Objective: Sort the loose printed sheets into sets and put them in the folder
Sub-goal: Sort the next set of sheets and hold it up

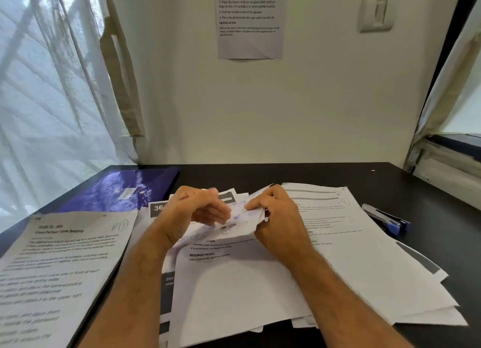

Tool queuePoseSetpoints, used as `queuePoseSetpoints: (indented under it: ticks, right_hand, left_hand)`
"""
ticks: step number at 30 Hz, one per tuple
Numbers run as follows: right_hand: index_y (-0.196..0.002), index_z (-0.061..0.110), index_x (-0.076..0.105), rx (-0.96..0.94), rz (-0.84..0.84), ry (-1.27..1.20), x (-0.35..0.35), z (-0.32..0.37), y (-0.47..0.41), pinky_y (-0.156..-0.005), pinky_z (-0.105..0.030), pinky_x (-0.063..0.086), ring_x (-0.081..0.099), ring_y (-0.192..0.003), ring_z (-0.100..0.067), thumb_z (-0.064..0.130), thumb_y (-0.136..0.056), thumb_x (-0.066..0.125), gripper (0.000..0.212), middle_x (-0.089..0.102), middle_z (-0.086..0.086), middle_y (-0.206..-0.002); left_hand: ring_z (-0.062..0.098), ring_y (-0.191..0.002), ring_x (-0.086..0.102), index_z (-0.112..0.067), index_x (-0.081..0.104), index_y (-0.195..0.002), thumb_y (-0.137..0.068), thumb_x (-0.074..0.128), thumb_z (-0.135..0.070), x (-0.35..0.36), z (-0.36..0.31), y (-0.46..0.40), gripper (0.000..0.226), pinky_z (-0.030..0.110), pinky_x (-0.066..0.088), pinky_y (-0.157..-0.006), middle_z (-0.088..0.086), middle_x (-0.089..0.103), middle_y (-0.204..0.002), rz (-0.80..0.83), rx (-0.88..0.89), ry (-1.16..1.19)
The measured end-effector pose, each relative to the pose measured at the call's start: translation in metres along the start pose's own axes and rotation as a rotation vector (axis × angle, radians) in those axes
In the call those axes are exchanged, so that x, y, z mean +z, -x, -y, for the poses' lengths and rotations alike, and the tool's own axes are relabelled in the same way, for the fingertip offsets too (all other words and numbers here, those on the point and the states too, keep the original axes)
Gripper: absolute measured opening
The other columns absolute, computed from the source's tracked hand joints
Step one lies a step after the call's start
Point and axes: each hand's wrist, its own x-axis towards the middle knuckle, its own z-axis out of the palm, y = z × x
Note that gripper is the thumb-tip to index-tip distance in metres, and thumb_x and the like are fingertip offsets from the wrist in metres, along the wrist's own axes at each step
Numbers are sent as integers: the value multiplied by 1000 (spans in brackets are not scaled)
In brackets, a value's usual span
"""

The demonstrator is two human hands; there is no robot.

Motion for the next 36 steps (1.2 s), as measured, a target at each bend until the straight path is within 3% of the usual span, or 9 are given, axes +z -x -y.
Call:
queuePoseSetpoints:
  ticks: [2,5,9,13,16,18,20,26,36]
  right_hand:
    - [-91,17,74,20,-21,10,0,-3,3,-68,-6,45,57,-87,-10,29,-75,86,24,50,8,-111]
    - [-83,17,72,17,-33,-14,-3,-2,5,-64,-5,44,61,-84,-15,28,-69,90,25,51,2,-122]
    - [-78,22,72,-22,4,-63,-6,1,6,-67,-4,47,64,-99,-15,28,-67,91,23,44,3,-147]
    - [-68,28,66,-69,22,-12,-7,-2,6,-77,-2,42,63,-106,-9,22,-70,87,21,30,1,-161]
    - [-71,20,67,-90,88,24,-7,-4,5,-88,-19,52,63,-115,-17,19,-71,83,16,60,-3,-139]
    - [-73,17,67,-98,108,11,-9,-7,6,-81,-29,59,69,-97,-16,20,-70,81,14,74,0,-107]
    - [-75,16,69,-81,117,-6,-8,-7,6,-72,-26,58,68,-84,-12,22,-73,76,9,74,5,-92]
    - [-90,17,72,-51,139,8,-5,-4,5,-67,-7,50,65,-84,-11,19,-85,74,6,73,7,-94]
    - [-94,17,73,-5,142,-49,-4,-5,3,-74,-21,57,68,-84,-11,16,-76,86,22,71,4,-97]
  left_hand:
    - [18,-86,74,-12,80,-88,-93,56,-57,0,7,-5,51,30,57,-81,2,78,-88,-178,-98,-87]
    - [19,-100,68,-23,75,-107,-92,63,-51,0,19,-9,34,34,51,-86,-2,75,-101,-408,-261,-458]
    - [29,-122,55,-21,57,-133,-81,67,-66,-4,34,-12,69,43,43,-103,8,62,-131,-336,-531,-782]
    - [37,-146,24,-24,39,-146,-76,62,-78,-4,46,-15,91,55,13,-119,16,36,-154,-264,-667,-996]
    - [37,-150,11,-27,32,-151,-72,59,-83,-1,53,-19,101,59,3,-120,18,23,-161,-261,-686,-991]
    - [35,-150,14,-25,31,-151,-71,57,-85,-1,56,-21,104,58,5,-119,17,27,-160,-253,-684,-1005]
    - [35,-148,21,-22,29,-151,-71,59,-84,0,56,-21,105,54,14,-119,17,33,-157,-267,-649,-980]
    - [40,-138,33,-17,37,-142,-57,63,-90,4,51,-17,115,50,34,-111,23,39,-148,-405,-695,-1024]
    - [41,-137,33,-14,19,-154,-57,65,-89,2,54,-23,132,51,31,-110,25,38,-149,-485,-721,-1041]
